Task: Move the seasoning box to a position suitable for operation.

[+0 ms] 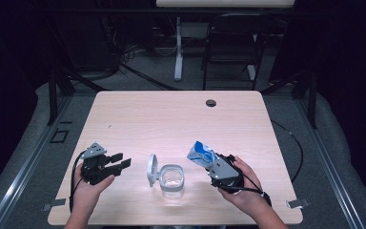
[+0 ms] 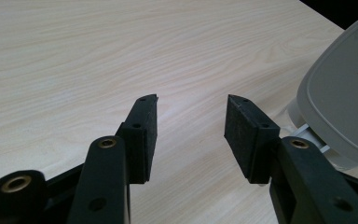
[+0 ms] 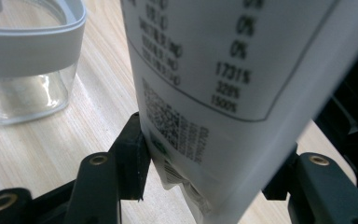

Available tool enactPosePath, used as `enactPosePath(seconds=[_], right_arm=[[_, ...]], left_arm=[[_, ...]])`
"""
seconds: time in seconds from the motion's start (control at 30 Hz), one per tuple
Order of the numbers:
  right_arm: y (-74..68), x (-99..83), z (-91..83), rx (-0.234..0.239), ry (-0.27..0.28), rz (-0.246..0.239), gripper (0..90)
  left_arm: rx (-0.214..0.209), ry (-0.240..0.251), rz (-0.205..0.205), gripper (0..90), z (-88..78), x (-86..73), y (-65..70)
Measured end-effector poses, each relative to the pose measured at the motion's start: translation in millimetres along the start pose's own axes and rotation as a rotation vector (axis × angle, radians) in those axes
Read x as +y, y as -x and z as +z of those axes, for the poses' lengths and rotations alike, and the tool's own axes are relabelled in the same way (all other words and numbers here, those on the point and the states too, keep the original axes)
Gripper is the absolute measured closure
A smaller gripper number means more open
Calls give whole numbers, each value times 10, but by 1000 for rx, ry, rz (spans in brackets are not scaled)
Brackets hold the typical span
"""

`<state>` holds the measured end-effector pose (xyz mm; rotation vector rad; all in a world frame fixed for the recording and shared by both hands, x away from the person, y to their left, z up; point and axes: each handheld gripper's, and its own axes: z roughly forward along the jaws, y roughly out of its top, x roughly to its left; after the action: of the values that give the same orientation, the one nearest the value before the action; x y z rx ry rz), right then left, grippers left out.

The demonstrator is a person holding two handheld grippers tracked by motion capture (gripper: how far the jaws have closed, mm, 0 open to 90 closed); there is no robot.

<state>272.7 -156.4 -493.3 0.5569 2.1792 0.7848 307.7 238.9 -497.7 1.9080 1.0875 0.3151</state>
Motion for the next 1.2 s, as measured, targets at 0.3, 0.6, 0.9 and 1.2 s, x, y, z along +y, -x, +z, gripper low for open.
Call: enactPosePath(seconds=[0.3, 0.6, 0.9, 1.2], right_arm=[[-50, 14, 20, -3, -25, -58, 455], [-76, 29, 56, -7, -45, -72, 455], [-100, 48, 127, -11, -55, -117, 455], [-90, 69, 147, -17, -50, -116, 455]], left_arm=[[4, 5, 9, 544, -18, 3, -10], [13, 10, 12, 543, -44, -7, -20], [19, 8, 1, 542, -69, -14, -108], [13, 17, -31, 541, -70, -5, -125]])
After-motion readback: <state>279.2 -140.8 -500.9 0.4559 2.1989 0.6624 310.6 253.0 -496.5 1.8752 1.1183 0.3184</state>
